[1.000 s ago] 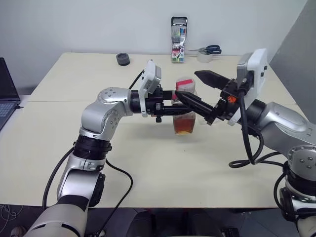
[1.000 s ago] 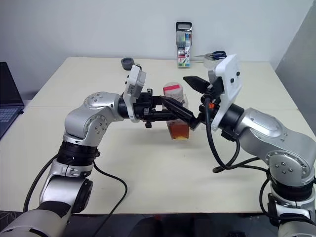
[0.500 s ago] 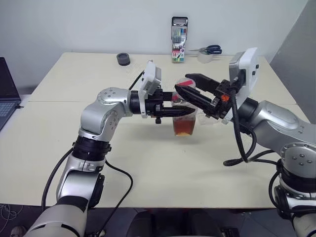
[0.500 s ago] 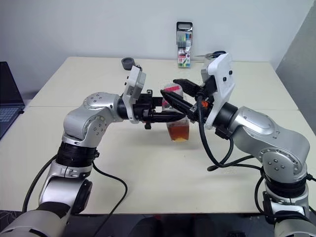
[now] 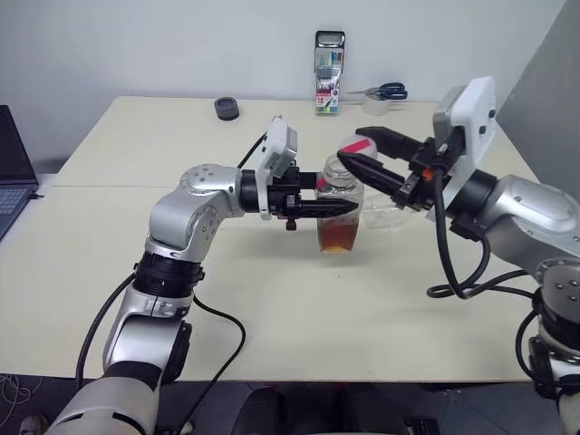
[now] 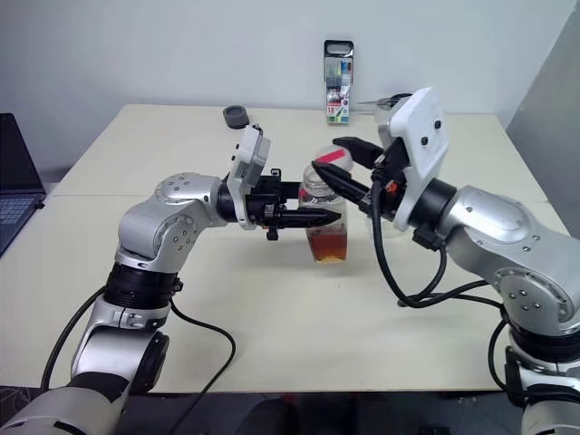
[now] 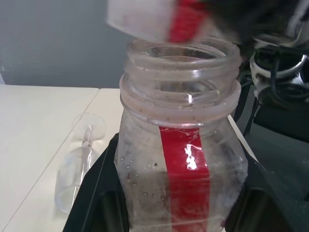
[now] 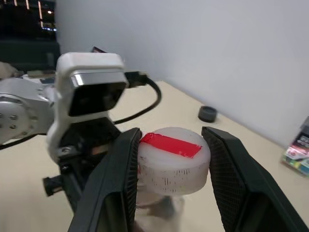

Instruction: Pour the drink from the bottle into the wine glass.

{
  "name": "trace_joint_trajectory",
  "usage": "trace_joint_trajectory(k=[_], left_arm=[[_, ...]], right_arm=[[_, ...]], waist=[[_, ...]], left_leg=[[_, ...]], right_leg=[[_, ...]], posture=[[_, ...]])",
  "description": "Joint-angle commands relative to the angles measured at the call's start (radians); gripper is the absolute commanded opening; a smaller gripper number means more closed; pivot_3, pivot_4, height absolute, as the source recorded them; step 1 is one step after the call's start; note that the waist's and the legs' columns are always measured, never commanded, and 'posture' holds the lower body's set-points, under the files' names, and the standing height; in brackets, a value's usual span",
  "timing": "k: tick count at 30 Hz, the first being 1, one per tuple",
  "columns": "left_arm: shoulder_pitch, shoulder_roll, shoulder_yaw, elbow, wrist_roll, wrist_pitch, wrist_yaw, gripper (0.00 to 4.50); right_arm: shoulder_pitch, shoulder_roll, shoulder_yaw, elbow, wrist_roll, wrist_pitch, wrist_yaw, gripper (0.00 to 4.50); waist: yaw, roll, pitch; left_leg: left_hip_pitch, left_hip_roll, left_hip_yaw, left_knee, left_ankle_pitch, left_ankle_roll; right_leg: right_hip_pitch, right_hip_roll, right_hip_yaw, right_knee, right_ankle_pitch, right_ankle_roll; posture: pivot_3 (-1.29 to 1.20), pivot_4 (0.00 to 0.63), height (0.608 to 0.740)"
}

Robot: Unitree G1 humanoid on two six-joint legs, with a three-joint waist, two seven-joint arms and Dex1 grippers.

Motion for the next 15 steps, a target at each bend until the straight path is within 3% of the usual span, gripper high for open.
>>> trace_joint_trajectory(k=[1,4,7,10,15], left_arm=[[-0.009,0.000,0.022,-0.046,-0.022,-0.011,-0.004,1.88],[-0.006,0.001,0.026,-0.050,-0.023,-0.009,-0.001,1.88],[0.008,0.008,0.031,-0.061,-0.026,-0.007,0.002,1.88],[0.012,0.008,0.034,-0.067,-0.028,-0.003,0.007,1.88],[0.003,-0.001,0.031,-0.053,-0.024,-0.004,0.007,1.88]], right_arm=[[-0.004,0.050,-0.094,0.016,0.129,0.020,-0.103,1.78],[0.042,0.050,-0.146,-0.007,0.199,0.036,-0.188,1.78],[0.207,0.027,-0.227,-0.081,0.209,0.034,-0.272,1.78],[0.379,0.030,-0.265,-0.148,0.120,0.004,-0.330,1.78],[0.667,0.113,-0.203,-0.149,-0.240,-0.116,-0.438,1.78]], waist=[[-0.001,0.000,0.000],[0.002,0.000,0.000],[0.007,0.000,0.000],[0.011,0.000,0.000],[0.008,0.000,0.000]], left_leg=[[0.000,0.000,0.000,0.000,0.000,0.000],[0.000,0.000,0.000,0.000,0.000,0.000],[-0.001,0.000,0.000,0.000,0.000,0.000],[-0.002,0.000,0.000,-0.001,0.000,0.000],[0.000,-0.001,0.001,-0.001,0.000,0.000]], right_leg=[[0.000,0.000,0.000,0.000,0.000,0.000],[0.000,0.000,0.000,0.000,0.000,0.000],[0.000,0.000,0.000,-0.001,0.000,0.000],[0.000,0.000,0.000,-0.001,0.000,0.000],[0.000,0.000,0.002,0.000,0.000,0.000]], posture=[[0.00,0.150,0.740],[0.00,0.150,0.740],[0.00,0.150,0.740],[0.00,0.150,0.740],[0.00,0.150,0.740]])
